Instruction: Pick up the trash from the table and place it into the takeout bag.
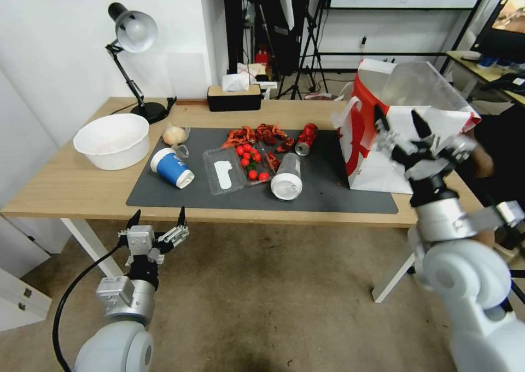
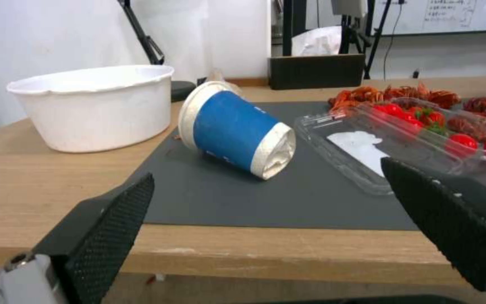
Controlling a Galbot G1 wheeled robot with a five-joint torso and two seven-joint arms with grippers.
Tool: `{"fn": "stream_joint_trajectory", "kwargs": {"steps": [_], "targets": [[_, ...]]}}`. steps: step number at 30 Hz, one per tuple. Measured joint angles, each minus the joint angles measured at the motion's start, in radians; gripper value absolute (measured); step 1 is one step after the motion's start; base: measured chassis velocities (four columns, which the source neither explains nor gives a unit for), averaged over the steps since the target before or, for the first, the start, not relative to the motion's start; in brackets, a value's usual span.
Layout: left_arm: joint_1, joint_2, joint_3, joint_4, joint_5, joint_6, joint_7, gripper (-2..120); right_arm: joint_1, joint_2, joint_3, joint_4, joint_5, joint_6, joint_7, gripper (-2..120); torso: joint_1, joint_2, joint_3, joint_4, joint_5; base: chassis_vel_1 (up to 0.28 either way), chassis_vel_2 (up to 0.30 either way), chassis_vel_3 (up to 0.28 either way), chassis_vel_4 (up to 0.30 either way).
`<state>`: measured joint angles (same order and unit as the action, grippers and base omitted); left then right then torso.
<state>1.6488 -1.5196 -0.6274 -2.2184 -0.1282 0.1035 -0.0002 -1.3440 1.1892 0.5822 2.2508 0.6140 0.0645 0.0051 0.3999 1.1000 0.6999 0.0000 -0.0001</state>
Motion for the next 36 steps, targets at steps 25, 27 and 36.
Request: {"fn": "stream_joint_trajectory", "kwargs": {"steps": [25,27,36], "targets": [[-0.007,0.006,-0.004,0.029,-0.003,-0.018,0.000,100,-0.283,0.089,-0.192,-0.140,-0.375,0.242,0.194,100,0.000,0.000,0.000,0.0000,0.0000,0.000,0.000,0.000,0.000],[-0.007,0.007,-0.005,0.031,-0.003,-0.021,0.000,100,-0.300,0.102,-0.215,-0.182,-0.403,0.261,0.219,100,0.000,0.000,0.000,0.0000,0.0000,0.000,0.000,0.000,0.000],[-0.008,0.007,-0.006,0.036,-0.004,-0.024,-0.001,100,-0.297,0.113,-0.246,-0.214,-0.417,0.266,0.247,100,0.000,0.000,0.000,0.0000,0.0000,0.000,0.000,0.000,0.000]]}}
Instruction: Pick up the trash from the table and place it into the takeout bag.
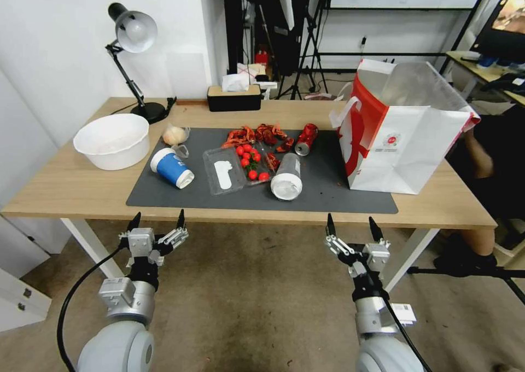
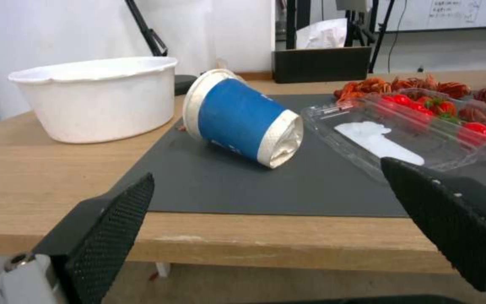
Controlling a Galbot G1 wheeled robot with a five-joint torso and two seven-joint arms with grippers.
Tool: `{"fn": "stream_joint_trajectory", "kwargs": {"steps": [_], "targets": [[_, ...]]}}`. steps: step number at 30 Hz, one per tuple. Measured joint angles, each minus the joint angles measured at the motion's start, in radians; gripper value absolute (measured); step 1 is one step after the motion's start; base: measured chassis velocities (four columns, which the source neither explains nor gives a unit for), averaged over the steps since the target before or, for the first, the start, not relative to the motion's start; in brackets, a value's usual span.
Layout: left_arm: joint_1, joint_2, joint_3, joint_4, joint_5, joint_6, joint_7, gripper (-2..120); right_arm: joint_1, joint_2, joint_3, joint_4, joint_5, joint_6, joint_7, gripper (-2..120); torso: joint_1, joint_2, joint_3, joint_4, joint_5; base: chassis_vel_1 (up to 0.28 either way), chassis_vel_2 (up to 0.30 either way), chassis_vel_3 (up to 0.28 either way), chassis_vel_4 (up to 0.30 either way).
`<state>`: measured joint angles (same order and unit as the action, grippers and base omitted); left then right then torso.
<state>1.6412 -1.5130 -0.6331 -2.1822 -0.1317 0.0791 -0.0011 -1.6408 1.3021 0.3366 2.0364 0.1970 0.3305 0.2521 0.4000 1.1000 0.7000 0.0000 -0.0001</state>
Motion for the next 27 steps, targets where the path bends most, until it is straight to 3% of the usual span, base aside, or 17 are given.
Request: {"fn": "stream_joint_trajectory", "kwargs": {"steps": [9,11,27], "targets": [[0.001,-0.004,-0.002,0.003,0.000,-0.003,-0.001,100,0.178,-0.002,-0.137,0.038,-0.004,-0.192,0.134,100,0.000,0.000,0.000,0.0002,0.0001,0.000,0.000,0.000,0.000],[0.000,-0.009,-0.001,0.007,0.002,-0.002,-0.001,100,0.272,0.007,-0.214,0.021,0.002,-0.275,0.208,100,0.000,0.000,0.000,0.0001,0.0000,0.000,0.000,0.000,0.000],[0.007,-0.015,-0.006,0.007,0.008,-0.008,-0.001,100,0.485,0.082,-0.368,-0.103,0.060,-0.467,0.377,100,0.000,0.000,0.000,0.0000,0.0001,0.000,0.000,0.000,0.000]]}}
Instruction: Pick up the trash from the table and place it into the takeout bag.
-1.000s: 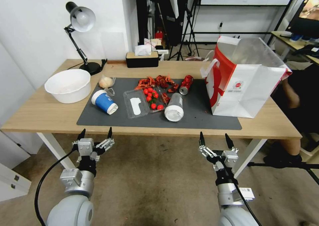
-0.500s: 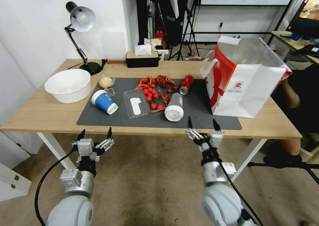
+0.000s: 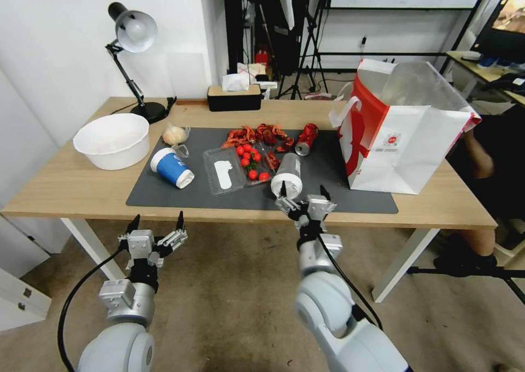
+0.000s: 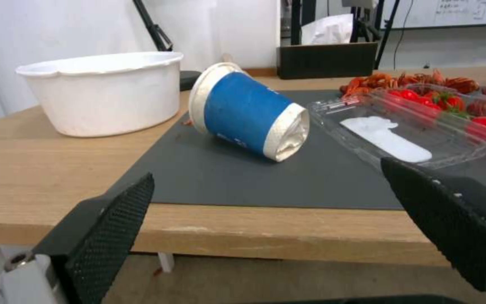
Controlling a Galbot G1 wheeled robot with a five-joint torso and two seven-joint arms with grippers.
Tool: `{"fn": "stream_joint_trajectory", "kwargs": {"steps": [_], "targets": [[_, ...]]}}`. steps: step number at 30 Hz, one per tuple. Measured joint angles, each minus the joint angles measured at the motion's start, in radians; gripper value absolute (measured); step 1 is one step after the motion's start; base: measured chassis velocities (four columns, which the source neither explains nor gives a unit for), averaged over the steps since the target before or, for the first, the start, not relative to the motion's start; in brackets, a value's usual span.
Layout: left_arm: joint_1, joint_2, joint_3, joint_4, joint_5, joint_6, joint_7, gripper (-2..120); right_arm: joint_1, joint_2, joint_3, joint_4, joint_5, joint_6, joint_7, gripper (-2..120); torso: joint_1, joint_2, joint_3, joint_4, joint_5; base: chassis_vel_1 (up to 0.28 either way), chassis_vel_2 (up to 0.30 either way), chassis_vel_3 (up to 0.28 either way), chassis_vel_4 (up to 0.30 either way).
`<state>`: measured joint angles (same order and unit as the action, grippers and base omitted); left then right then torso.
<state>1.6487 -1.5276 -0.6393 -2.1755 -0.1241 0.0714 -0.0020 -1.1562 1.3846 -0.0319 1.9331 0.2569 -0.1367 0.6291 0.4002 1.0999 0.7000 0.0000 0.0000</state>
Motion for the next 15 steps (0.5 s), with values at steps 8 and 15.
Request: {"fn": "stream_joint_trajectory", "kwargs": {"steps": [8,15], "targets": [[0.001,-0.001,-0.005,0.003,0.001,-0.006,-0.001,100,0.056,0.042,-0.029,-0.048,0.010,-0.025,0.025,100,0.000,0.000,0.000,0.0000,-0.0001,0.000,0.000,0.000,0.000],[0.002,-0.001,-0.010,0.010,0.001,-0.019,-0.001,100,0.074,0.056,-0.030,-0.068,0.004,-0.050,0.050,100,0.000,0.000,0.000,0.0000,-0.0001,0.000,0.000,0.000,0.000]]}}
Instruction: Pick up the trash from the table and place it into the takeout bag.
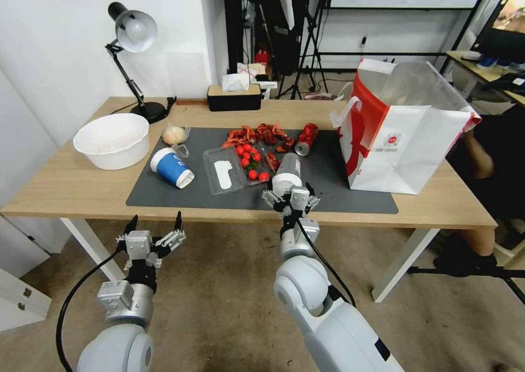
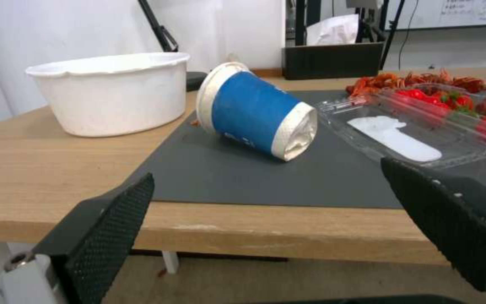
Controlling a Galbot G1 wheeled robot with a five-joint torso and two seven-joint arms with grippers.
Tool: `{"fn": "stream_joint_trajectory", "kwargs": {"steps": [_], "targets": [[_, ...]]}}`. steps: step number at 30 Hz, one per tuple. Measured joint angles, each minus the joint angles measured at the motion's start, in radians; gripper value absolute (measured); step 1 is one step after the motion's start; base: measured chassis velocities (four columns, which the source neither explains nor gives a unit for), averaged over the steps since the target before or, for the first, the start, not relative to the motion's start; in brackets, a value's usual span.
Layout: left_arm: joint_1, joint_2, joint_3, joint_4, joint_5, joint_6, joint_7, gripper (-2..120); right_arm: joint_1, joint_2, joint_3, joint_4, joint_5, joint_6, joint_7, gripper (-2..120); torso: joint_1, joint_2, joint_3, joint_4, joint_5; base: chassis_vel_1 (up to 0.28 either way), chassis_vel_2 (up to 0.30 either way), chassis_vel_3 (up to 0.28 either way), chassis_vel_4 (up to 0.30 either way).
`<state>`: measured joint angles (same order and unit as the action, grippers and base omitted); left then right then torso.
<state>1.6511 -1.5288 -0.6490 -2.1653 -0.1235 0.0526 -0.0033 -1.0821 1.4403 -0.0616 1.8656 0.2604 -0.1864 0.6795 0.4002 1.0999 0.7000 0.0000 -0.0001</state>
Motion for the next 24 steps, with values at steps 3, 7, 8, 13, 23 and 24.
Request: {"fn": "stream_joint_trajectory", "kwargs": {"steps": [3,7,8,13,23,24], "targets": [[0.001,0.000,0.000,0.003,0.000,-0.004,0.000,100,0.005,0.003,0.000,-0.007,-0.001,-0.010,0.009,100,0.000,0.000,0.000,-0.0001,0.0000,0.000,0.000,0.000,0.000],[0.001,0.000,0.000,0.004,0.000,-0.006,-0.001,100,0.010,0.005,0.000,-0.014,0.000,-0.018,0.015,100,0.000,0.000,0.000,0.0000,0.0000,0.000,0.000,0.000,0.000],[0.001,0.001,0.000,0.005,0.000,-0.006,-0.001,100,0.013,0.006,0.000,-0.016,0.000,-0.020,0.016,100,0.000,0.000,0.000,-0.0001,0.0001,0.000,0.000,0.000,0.000],[0.001,0.001,0.000,0.007,0.000,-0.009,-0.001,100,0.033,0.016,0.001,-0.039,0.010,-0.026,0.025,100,0.000,0.000,0.000,0.0000,0.0001,0.000,0.000,0.000,0.000],[0.001,0.002,0.000,0.009,0.000,-0.013,-0.001,100,0.038,0.021,0.002,-0.048,0.037,-0.045,0.038,75,0.000,0.000,0.000,0.0001,0.0001,0.000,0.000,0.000,0.000],[0.001,0.002,0.000,0.009,0.000,-0.013,-0.001,100,0.038,0.021,0.002,-0.048,0.037,-0.045,0.038,75,0.000,0.000,0.000,0.0001,0.0001,0.000,0.000,0.000,0.000]]}}
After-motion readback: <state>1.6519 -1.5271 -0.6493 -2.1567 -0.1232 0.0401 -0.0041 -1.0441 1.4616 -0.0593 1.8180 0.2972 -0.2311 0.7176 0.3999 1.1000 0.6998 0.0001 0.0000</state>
